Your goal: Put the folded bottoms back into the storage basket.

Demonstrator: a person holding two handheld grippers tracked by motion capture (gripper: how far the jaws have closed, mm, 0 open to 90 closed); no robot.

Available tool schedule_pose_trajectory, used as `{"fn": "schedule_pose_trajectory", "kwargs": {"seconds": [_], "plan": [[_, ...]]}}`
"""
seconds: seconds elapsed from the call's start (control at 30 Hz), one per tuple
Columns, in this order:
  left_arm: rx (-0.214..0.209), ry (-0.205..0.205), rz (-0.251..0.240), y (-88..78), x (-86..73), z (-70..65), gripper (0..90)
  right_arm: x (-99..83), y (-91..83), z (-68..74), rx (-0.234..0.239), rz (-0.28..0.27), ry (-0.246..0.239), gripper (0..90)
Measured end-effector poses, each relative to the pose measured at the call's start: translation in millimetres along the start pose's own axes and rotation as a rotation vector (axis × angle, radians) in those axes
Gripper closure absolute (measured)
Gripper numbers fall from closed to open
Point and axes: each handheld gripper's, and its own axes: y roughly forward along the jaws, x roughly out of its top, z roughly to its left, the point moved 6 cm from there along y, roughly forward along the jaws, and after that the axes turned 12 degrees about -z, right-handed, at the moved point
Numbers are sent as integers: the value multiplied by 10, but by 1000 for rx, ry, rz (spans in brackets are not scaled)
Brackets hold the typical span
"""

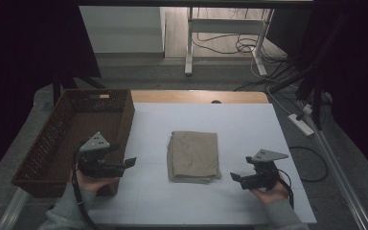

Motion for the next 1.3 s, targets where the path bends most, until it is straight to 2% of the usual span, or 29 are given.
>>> {"fn": "schedule_pose_trajectory", "kwargs": {"seconds": [0.7, 1.3], "plan": [[-35, 12, 14, 214, 84, -65, 187, -15, 6, -7, -3, 1, -2, 98], [-77, 24, 28, 504, 161, -176, 188, -22, 1, -7, -6, 4, -5, 99]]}}
